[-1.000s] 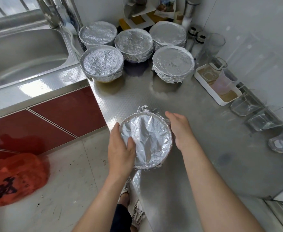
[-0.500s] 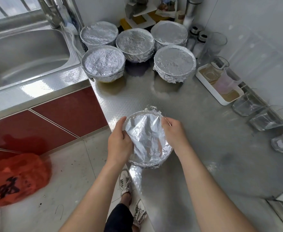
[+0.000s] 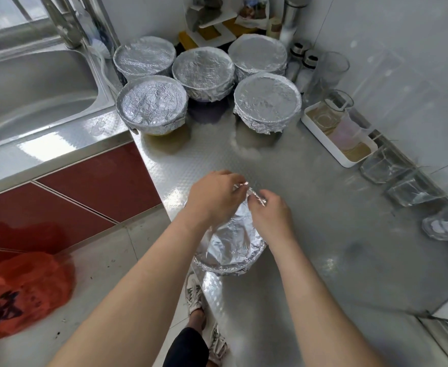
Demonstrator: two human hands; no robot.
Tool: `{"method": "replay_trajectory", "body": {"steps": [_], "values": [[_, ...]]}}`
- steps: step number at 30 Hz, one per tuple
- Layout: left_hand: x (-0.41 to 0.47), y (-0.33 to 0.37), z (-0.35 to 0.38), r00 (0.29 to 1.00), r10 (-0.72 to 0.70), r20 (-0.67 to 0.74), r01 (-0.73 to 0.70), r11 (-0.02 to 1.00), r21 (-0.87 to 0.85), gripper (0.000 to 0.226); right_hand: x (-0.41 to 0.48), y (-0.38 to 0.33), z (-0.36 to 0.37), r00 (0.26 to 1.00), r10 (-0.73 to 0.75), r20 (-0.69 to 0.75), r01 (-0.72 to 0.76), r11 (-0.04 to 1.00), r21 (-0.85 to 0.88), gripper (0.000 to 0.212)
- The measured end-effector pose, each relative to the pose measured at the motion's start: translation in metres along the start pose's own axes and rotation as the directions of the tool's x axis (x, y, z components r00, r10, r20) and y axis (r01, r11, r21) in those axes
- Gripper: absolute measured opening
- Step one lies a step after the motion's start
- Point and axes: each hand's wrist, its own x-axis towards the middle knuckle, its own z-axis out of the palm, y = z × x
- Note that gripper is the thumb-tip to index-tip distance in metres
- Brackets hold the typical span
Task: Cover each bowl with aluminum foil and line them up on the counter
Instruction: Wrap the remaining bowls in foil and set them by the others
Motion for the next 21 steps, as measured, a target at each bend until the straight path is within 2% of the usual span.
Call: {"method": "replay_trajectory", "body": {"steps": [5, 8, 13, 15, 17, 19, 21], "values": [[0.0, -0.004, 0.004, 0.997, 0.07, -0.015, -0.07, 0.997, 0.011, 0.03, -0.002, -0.003, -0.001, 0.998, -0.053, 0.023, 0.05, 0.99, 0.128, 0.03], [0.002, -0.006, 0.005, 0.996, 0.09, -0.023, -0.089, 0.996, 0.018, 0.029, -0.002, -0.001, -0.003, 0.991, -0.122, 0.058, 0.109, 0.974, 0.197, 0.02], [0.002, -0.006, 0.009, 0.993, 0.111, -0.04, -0.111, 0.994, 0.0, 0.025, -0.003, 0.002, -0.006, 0.986, -0.155, 0.069, 0.127, 0.944, 0.304, 0.032], [0.002, -0.005, 0.008, 0.992, 0.127, -0.021, -0.128, 0.992, -0.022, 0.024, -0.003, 0.004, -0.006, 0.988, -0.124, 0.09, 0.08, 0.917, 0.39, 0.035], [-0.003, -0.005, 0.005, 0.991, 0.133, -0.032, -0.136, 0.988, -0.076, 0.026, -0.003, 0.005, -0.007, 0.987, -0.048, 0.152, -0.037, 0.859, 0.51, 0.047], [-0.015, -0.007, 0.0, 0.987, 0.098, -0.13, -0.113, 0.987, -0.117, 0.032, 0.003, 0.004, -0.01, 0.974, 0.014, 0.227, -0.142, 0.819, 0.556, 0.061], [-0.033, -0.015, 0.0, 0.969, -0.003, -0.246, -0.031, 0.99, -0.137, 0.038, 0.014, 0.002, -0.012, 0.956, 0.028, 0.292, -0.183, 0.834, 0.52, 0.067]]}}
